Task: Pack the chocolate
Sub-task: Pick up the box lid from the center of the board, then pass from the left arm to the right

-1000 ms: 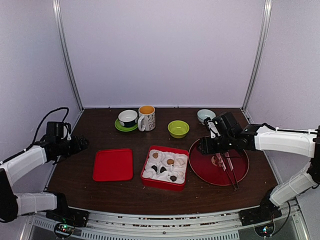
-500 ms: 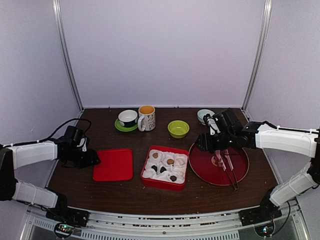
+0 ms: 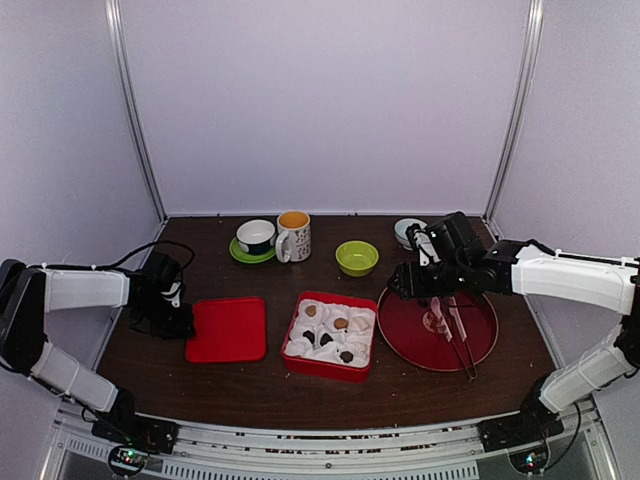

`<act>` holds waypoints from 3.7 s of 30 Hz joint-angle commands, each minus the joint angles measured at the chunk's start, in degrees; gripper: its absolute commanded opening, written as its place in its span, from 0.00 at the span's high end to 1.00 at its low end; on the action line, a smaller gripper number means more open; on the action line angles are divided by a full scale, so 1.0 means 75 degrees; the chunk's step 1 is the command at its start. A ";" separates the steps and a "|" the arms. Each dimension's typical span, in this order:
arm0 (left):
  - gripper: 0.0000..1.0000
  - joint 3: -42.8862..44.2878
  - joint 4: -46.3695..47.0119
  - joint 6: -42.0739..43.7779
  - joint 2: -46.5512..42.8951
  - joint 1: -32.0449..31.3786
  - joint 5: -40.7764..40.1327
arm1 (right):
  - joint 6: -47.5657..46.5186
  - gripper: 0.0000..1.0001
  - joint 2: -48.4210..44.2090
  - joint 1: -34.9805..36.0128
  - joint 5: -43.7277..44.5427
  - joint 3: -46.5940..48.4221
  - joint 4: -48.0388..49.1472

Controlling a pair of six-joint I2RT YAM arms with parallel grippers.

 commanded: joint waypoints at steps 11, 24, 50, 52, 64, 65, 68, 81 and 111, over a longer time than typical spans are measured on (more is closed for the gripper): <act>1.00 0.0223 -0.0388 -0.0089 0.0301 -0.0035 -0.0514 | 0.0121 0.36 -0.0265 0.0142 0.0009 -0.0002 0.0017; 1.00 0.0741 -0.1105 0.0137 -0.2135 -0.0092 0.0069 | -0.0759 0.35 -0.1282 0.0176 0.0039 0.0276 0.0022; 1.00 0.2827 -0.3035 0.1337 -0.2953 -0.0757 0.3262 | -0.4864 0.00 -0.2068 0.1514 -0.0051 0.2028 -0.0355; 1.00 0.3073 -0.3205 0.1356 -0.2789 -0.1024 0.3143 | -0.6220 0.00 -0.2186 0.2206 0.0317 0.1702 0.0063; 1.00 0.3806 -0.3282 0.1391 -0.1881 -0.1957 0.3064 | -0.9365 0.00 -0.2343 0.3824 0.1072 0.1162 0.0646; 1.00 0.3853 -0.3285 0.1409 -0.1802 -0.2007 0.3096 | -0.9702 0.00 -0.2367 0.4003 0.1291 0.0993 0.0782; 1.00 0.4031 -0.3367 0.1458 -0.1568 -0.2095 0.3078 | -1.0504 0.00 -0.2381 0.4385 0.1931 0.0672 0.1249; 1.00 0.4429 -0.3533 0.1319 -0.0845 -0.2336 0.3007 | -1.2010 0.11 -0.0999 0.5323 0.3186 0.1047 0.1548; 1.00 0.4724 -0.3528 0.1201 -0.0502 -0.2646 0.3011 | -1.3386 0.83 0.0397 0.5987 0.4433 0.0787 0.2498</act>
